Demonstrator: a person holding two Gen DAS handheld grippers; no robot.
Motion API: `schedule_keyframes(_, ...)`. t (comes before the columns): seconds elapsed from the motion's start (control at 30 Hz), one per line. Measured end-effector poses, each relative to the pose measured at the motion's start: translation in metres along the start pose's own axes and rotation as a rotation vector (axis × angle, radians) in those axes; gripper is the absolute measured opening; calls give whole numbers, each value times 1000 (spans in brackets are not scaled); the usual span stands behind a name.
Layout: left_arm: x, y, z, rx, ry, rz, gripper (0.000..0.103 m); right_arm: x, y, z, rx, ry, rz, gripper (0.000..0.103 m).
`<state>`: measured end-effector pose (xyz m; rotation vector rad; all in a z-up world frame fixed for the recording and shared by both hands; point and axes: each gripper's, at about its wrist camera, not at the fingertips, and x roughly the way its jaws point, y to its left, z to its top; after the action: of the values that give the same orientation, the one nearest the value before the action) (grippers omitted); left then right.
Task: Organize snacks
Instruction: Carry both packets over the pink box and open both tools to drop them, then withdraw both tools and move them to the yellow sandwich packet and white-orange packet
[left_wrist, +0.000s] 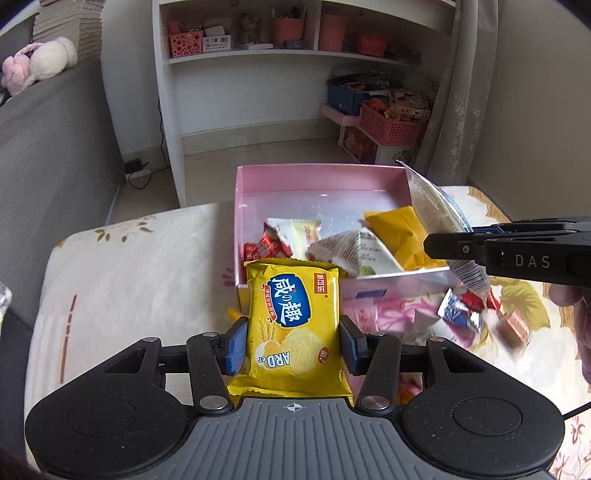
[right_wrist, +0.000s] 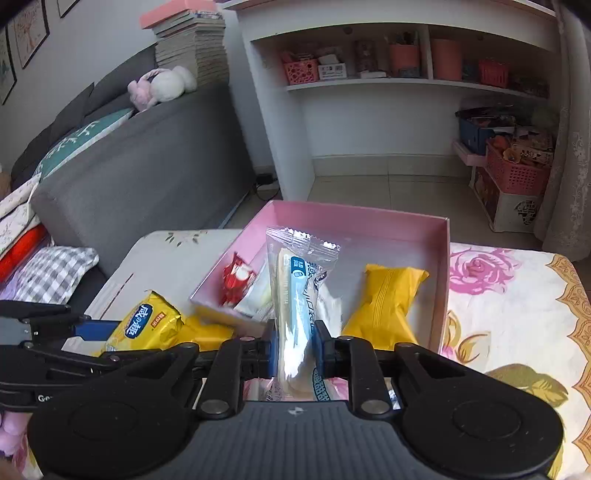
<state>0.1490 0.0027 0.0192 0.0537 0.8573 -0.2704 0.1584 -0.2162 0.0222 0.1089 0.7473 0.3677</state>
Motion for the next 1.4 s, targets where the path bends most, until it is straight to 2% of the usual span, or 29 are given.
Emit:
schedule_keyframes(0.2, 37, -11, 22, 30, -34, -2, 48, 26, -15, 6, 2, -15, -43, 11)
schedule_keyframes(0.4, 71, -17, 33, 39, -35, -7, 48, 44, -29, 9, 20, -17, -65, 11)
schedule_keyframes(0.7, 83, -29, 41, 106, -69, -10, 49, 51, -31, 8, 28, -12, -84, 12)
schedule_keyframes(0.8, 79, -33, 40, 139, -75, -6, 57, 46, -29, 9, 27, -29, -86, 16)
schedule_keyframes(0.87, 75, -34, 40, 144, -83, -7, 69, 40, -26, 10, 21, -45, -97, 36)
schedule_keyframes(0.97, 66, -35, 38, 135, -88, -29, 84, 31, -24, 12, 17, -66, -107, 47)
schedule_keyframes(1.0, 64, -36, 38, 134, -86, -35, 86, 27, -24, 13, 20, -70, -111, 51)
schedule_keyframes(1.07, 59, -38, 36, 145, -80, -35, 90, 19, -23, 14, 25, -87, -125, 71)
schedule_keyframes(1.23, 41, -44, 27, 169, -75, -19, 97, -2, -18, 15, 16, -99, -141, 85)
schedule_keyframes(1.4, 20, -42, 15, 154, -58, -23, 99, -21, -7, 10, -11, -91, -151, 91)
